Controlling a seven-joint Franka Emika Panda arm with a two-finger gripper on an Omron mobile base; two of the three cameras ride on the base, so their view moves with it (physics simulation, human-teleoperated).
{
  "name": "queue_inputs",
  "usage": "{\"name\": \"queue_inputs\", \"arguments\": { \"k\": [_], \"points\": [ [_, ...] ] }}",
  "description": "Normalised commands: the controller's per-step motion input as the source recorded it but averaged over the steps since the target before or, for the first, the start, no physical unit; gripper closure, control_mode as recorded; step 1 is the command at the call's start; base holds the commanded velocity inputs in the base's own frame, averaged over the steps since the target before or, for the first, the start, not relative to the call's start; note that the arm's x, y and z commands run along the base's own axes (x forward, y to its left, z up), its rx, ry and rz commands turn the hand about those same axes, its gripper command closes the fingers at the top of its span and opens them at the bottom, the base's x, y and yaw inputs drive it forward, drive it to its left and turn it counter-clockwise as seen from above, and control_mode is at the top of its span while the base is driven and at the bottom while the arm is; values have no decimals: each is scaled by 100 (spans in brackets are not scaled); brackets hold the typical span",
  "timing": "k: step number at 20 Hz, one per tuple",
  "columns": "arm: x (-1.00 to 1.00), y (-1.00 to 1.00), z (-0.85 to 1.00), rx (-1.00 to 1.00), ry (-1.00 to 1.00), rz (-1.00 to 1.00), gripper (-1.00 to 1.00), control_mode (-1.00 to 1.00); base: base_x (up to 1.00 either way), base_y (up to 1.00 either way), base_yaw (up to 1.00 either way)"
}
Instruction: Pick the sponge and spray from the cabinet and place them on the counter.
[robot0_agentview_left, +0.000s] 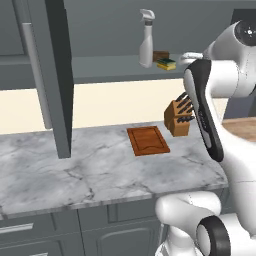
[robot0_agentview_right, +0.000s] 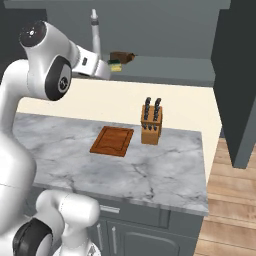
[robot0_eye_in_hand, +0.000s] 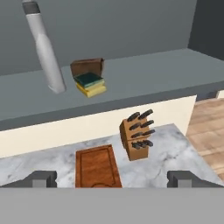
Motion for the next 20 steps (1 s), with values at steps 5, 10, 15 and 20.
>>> {"name": "queue_inputs", "arguments": {
  "k": [5,10,15,20],
  "points": [
    [34,0,0,-3,10,10,-100,-100,0,0,0],
    [11,-6,0,0,-4,17,-100,-100,0,0,0],
    [6,1,0,0,-4,3,-100,-100,0,0,0],
    [39,1,0,0,-1,7,-100,-100,0,0,0]
  ]
}}
